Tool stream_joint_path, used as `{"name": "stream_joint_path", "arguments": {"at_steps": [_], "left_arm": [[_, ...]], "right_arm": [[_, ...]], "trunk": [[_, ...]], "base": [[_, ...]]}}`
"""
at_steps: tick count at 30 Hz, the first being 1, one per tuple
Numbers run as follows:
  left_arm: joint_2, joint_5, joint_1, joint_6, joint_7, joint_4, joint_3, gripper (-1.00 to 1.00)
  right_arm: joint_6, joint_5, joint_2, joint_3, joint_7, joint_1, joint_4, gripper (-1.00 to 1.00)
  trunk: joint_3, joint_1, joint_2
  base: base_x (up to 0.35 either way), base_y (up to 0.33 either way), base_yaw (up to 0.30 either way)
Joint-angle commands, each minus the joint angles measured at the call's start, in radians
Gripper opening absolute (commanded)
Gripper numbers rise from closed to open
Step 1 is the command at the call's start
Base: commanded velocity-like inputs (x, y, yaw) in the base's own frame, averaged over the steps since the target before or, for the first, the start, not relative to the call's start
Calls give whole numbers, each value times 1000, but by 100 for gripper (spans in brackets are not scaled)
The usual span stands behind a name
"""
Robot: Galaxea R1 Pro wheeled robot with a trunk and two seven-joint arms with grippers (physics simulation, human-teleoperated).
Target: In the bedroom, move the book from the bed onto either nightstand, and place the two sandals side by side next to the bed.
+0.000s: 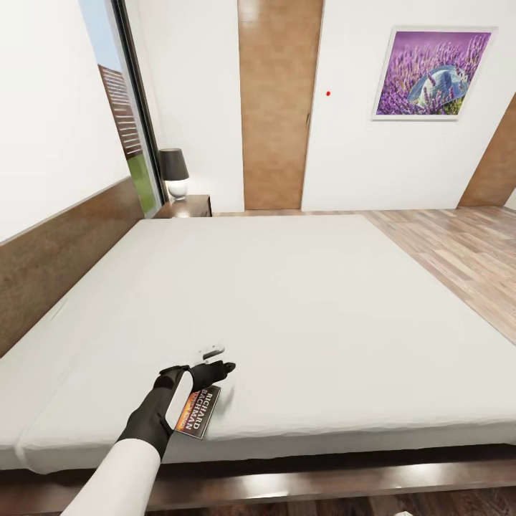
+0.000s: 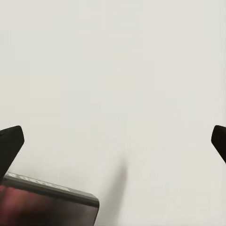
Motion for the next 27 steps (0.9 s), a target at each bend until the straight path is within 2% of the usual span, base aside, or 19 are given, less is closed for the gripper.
{"name": "stream_joint_path", "arguments": {"at_steps": [1,11,27], "left_arm": [[-1,-1,-1,6,-5,-1,5,100],[-1,-1,-1,6,-5,-1,5,100],[-1,-1,-1,6,-5,-1,5,100]], "right_arm": [[-1,-5,0,0,3,-2,4,100],[-1,-5,0,0,2,-2,4,100],[-1,-5,0,0,3,-2,4,100]], "trunk": [[-1,0,0],[-1,0,0],[-1,0,0]], "base": [[0,0,0],[-106,0,0],[-6,0,0]]}}
